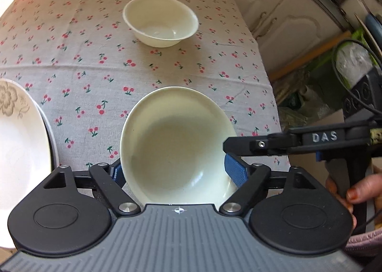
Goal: Organize plates and bowls
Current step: 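Lower the cream bowl into the steel bowl and open both grippers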
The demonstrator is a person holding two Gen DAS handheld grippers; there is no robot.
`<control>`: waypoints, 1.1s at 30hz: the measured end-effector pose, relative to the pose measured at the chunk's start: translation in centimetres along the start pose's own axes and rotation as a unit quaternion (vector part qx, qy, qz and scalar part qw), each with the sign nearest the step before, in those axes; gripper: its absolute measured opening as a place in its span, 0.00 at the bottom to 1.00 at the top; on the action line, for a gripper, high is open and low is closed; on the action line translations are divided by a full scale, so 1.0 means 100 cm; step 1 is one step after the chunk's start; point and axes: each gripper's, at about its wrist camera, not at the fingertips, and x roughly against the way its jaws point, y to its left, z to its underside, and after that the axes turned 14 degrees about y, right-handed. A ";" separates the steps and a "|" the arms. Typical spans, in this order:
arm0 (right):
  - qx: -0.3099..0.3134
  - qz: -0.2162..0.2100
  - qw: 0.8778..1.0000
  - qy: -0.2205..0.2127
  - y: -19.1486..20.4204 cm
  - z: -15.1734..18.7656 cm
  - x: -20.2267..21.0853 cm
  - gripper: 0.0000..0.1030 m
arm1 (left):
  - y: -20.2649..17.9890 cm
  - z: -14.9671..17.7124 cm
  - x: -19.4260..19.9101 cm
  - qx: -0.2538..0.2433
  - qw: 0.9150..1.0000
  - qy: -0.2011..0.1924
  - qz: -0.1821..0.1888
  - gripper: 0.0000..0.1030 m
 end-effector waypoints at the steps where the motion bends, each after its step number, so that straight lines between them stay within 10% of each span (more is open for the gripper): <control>1: -0.001 -0.001 1.000 0.000 0.000 0.000 -0.001 0.34 | 0.000 0.000 0.000 -0.003 1.000 0.002 0.002 0.98; 28: 0.018 0.125 0.992 -0.007 0.025 -0.016 -0.020 0.46 | 0.056 0.009 0.032 0.044 0.994 0.017 0.097 1.00; 33: -0.004 0.080 0.997 -0.002 0.019 -0.017 -0.020 0.50 | 0.072 0.007 0.042 0.076 0.993 0.004 0.089 1.00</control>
